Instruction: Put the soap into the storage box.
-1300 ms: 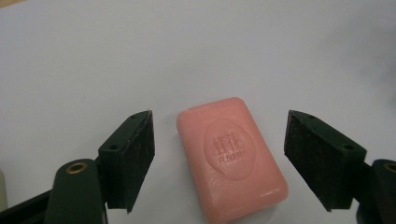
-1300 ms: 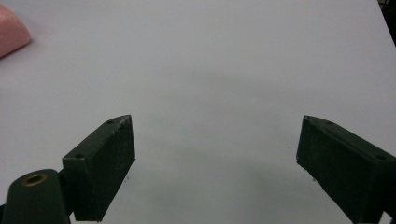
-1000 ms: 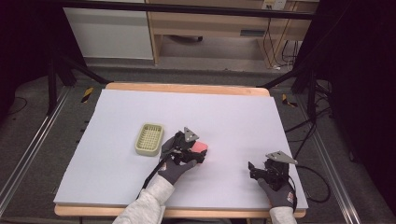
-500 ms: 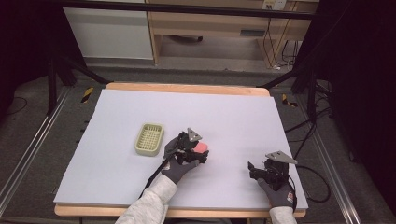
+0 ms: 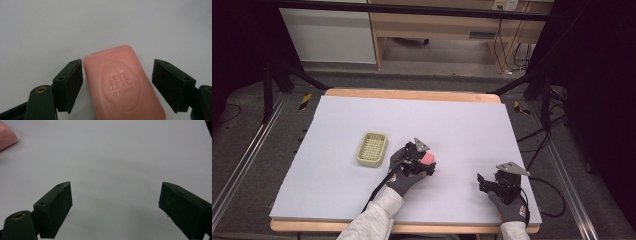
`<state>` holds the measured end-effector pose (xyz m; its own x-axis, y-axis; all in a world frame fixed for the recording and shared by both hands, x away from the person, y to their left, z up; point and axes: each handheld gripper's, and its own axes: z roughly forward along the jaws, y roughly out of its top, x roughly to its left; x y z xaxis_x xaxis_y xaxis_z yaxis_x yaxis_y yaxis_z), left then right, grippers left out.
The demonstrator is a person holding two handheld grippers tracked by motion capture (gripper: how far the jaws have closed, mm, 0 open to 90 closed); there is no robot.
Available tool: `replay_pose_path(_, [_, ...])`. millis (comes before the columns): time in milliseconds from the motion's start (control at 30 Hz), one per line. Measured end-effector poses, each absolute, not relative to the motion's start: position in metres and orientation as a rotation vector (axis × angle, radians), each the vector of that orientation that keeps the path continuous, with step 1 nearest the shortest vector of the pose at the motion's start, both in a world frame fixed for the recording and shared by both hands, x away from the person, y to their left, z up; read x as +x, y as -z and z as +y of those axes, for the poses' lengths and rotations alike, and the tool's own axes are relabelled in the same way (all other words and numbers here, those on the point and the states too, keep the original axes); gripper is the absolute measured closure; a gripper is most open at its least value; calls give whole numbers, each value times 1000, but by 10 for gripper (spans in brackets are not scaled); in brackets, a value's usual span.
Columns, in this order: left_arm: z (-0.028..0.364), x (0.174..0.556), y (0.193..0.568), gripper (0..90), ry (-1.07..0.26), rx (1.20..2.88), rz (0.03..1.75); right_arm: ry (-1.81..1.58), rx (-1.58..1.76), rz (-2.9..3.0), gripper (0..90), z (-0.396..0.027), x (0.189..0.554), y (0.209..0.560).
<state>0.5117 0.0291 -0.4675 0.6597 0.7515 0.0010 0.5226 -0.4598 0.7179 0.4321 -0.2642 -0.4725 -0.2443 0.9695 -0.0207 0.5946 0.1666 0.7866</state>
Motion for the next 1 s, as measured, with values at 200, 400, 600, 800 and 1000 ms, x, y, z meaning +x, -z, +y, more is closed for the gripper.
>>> replay_pose_path(200, [28, 513, 470, 262, -417, 2187, 987, -910, 1481, 1914, 118, -264, 432, 473])
replay_pose_path(400, [28, 513, 470, 272, -412, 2190, 997, -912, 1482, 1914, 118, -264, 432, 473])
replay_pose_path(600, [27, 513, 473, 296, -403, 2201, 1005, -913, 1479, 1917, 118, -263, 433, 473])
replay_pose_path(800, [27, 513, 473, 357, -389, 2217, 1006, -913, 1476, 1919, 123, -263, 432, 473])
replay_pose_path(1000, [27, 514, 474, 365, -382, 2220, 1007, -914, 1477, 1921, 123, -263, 433, 473])
